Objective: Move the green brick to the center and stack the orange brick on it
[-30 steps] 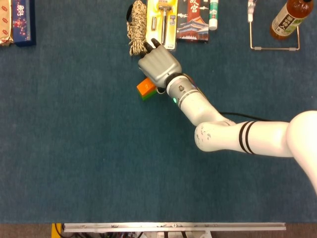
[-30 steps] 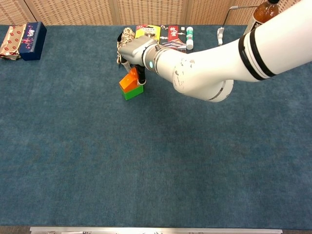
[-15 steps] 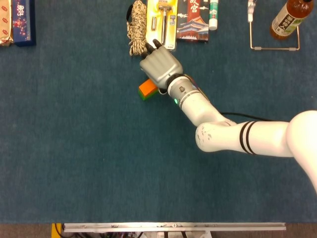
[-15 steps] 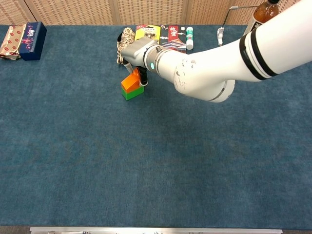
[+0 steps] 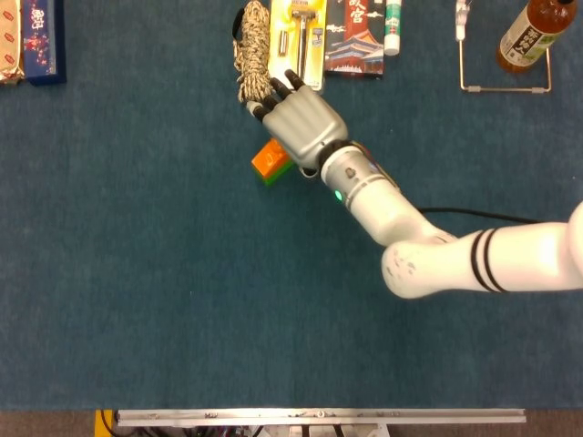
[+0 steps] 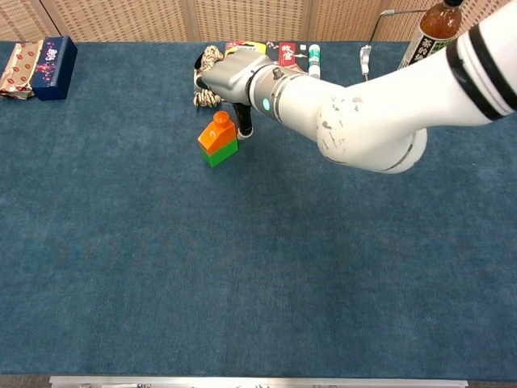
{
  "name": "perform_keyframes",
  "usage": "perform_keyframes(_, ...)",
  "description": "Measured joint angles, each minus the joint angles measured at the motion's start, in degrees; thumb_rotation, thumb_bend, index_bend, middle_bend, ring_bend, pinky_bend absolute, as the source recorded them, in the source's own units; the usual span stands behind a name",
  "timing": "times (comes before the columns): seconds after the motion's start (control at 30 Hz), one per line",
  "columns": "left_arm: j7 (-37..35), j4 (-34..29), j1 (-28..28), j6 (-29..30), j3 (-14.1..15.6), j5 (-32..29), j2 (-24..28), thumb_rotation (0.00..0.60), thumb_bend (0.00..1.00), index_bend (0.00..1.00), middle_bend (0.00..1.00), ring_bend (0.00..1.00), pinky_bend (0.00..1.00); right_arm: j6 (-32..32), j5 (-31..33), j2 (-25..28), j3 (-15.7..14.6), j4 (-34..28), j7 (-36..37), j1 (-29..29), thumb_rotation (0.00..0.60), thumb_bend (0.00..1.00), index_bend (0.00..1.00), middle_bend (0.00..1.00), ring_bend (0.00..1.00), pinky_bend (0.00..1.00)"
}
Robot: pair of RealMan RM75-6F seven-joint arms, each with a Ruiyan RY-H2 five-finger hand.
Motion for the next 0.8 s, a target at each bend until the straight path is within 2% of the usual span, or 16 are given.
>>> perform_keyframes(0.2, 2.1, -2.4, -0.8, 0.4, -0.2, 1.2, 0.5, 0.6, 0.29, 0.27, 0.17, 0.1, 0.15, 11.1, -1.9, 5.3, -2.1, -11.5, -2.5, -2.2, 0.6, 0.14, 0.19, 0.23, 0.04, 0.06)
perform_keyframes(0.3, 3.8, -3.9, -1.8, 0.1, -0.3, 1.8, 0.7, 0.6, 0.29, 0.27, 0.17, 0.1, 0.15, 18.4, -4.3, 8.4, -3.8, -17.6, -3.4, -4.6, 0.6, 0.14, 0.19, 0.23, 0.04, 0.06)
perform_keyframes(0.53, 7.7, -8.2, -5.2, -2.7, -0.9, 3.0, 1.0, 0.6, 0.29, 0.27, 0.17, 0.1, 0.15, 32.9, -16.1, 17.3, -9.7, -30.0, -3.0, -14.0, 0.6, 0.14, 0.19, 0.23, 0.04, 0.06)
perform_keyframes(0.8, 11.0, -13.2, -8.7, -5.1, -2.0, 3.8, 1.2, 0.6, 0.29, 0.27, 0.17, 0.1, 0.16, 43.1, -30.7, 24.0, -17.1, -35.7, -0.3, -26.3, 0.6, 0.14, 0.19, 0.24, 0.04, 0.06)
